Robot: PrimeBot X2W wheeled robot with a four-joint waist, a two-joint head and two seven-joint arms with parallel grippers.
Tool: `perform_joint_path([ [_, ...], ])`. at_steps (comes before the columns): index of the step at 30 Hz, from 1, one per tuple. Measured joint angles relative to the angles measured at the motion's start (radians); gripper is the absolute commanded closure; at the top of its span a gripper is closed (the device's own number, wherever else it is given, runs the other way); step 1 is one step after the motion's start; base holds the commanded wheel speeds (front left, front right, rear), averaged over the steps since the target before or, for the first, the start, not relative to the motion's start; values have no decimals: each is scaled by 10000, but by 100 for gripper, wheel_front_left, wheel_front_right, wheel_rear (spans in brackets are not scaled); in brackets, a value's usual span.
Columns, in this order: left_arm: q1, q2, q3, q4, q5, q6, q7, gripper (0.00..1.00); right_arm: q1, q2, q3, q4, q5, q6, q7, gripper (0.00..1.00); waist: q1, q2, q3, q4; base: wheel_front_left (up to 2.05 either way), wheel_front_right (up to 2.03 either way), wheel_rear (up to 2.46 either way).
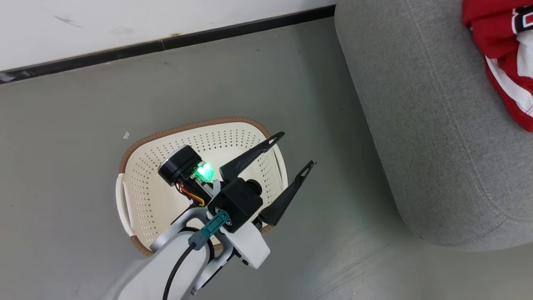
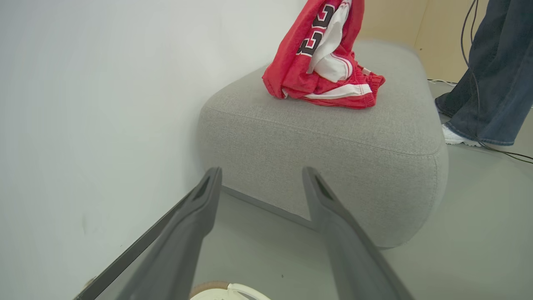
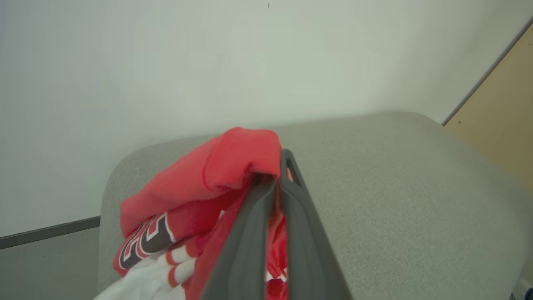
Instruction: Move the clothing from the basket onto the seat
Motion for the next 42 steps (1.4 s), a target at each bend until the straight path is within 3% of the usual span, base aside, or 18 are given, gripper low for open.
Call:
perform_joint_path([
  [15, -229, 150, 150, -52, 75, -8, 6, 0, 996, 1062, -418, 1260, -286, 0, -1103, 100, 0, 0, 559, -65, 0, 0, 0],
  [24, -232, 232, 201, 46, 73, -8, -15, 0, 1513, 1386, -625, 1935, -430, 0, -1672, 100, 0, 0, 511, -232, 0, 0, 0],
  [25, -232, 259, 207, 59, 73, -8, -27, 0, 1513, 1404, -660, 1967, -430, -2, -1741, 92, 0, 0, 500, -250, 0, 0, 0],
  [26, -232, 278, 213, 71, 71, -8, -42, 0, 1513, 1425, -690, 1987, -430, 0, -1824, 71, 0, 0, 489, -269, 0, 0, 0],
  [27, -232, 290, 217, 81, 71, -8, -44, 0, 1513, 1448, -696, 2011, -426, 0, -1904, 57, 0, 0, 478, -287, 0, 0, 0],
  [28, -232, 293, 217, 92, 71, -8, -46, 0, 1512, 1480, -694, 2031, -424, 0, -1956, 36, 0, 0, 466, -305, 0, 0, 0],
  [29, -232, 293, 217, 102, 71, -8, -46, 0, 1511, 1517, -692, 2054, -424, 0, -2023, 5, 0, 0, 455, -323, 0, 0, 0],
  [30, -232, 293, 217, 109, 71, -8, -46, 0, 1511, 1542, -679, 2079, -424, 0, -2080, 0, 0, 0, 445, -341, 0, 0, 0],
  [42, -232, 326, 261, 132, 69, -8, -48, 0, 1576, 1570, -692, 2144, -391, -2, -2625, 0, 0, 0, 345, -635, 0, 0, 0],
])
